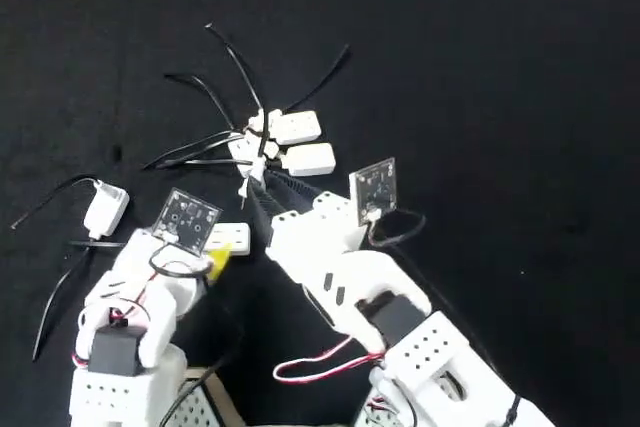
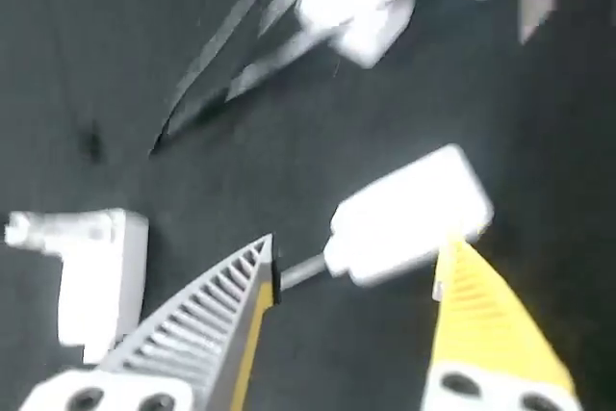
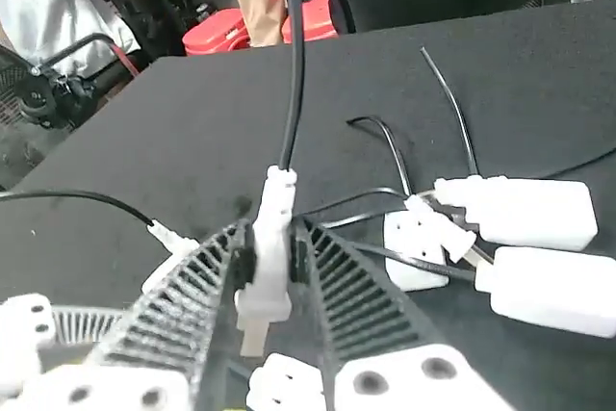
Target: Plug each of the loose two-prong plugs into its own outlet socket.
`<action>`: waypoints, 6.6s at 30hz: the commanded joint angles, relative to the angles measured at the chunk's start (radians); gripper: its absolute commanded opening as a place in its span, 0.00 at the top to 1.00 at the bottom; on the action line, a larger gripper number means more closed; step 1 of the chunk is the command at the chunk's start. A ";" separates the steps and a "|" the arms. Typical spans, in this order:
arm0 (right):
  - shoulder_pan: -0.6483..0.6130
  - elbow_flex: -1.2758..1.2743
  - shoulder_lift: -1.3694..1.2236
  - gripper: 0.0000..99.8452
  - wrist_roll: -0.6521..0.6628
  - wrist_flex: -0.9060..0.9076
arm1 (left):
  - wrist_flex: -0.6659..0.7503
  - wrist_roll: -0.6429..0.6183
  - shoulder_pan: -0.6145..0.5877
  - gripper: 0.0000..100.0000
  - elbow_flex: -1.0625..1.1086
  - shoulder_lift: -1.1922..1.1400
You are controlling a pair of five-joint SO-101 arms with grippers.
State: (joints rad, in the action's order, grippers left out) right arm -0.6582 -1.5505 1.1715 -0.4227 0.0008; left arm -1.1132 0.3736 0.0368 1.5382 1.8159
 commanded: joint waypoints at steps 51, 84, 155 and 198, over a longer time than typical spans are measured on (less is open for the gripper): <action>-0.086 0.211 0.027 0.99 -0.028 0.592 | 0.508 -0.118 0.010 0.68 0.160 0.006; 0.091 0.539 -0.519 0.86 0.316 0.717 | 0.221 0.063 -0.406 0.69 0.156 0.005; 0.365 1.082 -0.969 0.76 -0.124 1.390 | 0.110 0.196 -0.341 0.73 0.160 -0.002; 0.270 0.889 -1.127 0.99 -0.529 1.079 | 0.107 0.196 -0.341 0.73 0.160 -0.002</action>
State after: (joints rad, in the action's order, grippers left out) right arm -0.3851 -0.6728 0.0376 -0.9950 1.0503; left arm -0.9981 0.5593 -0.3176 1.6809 1.8128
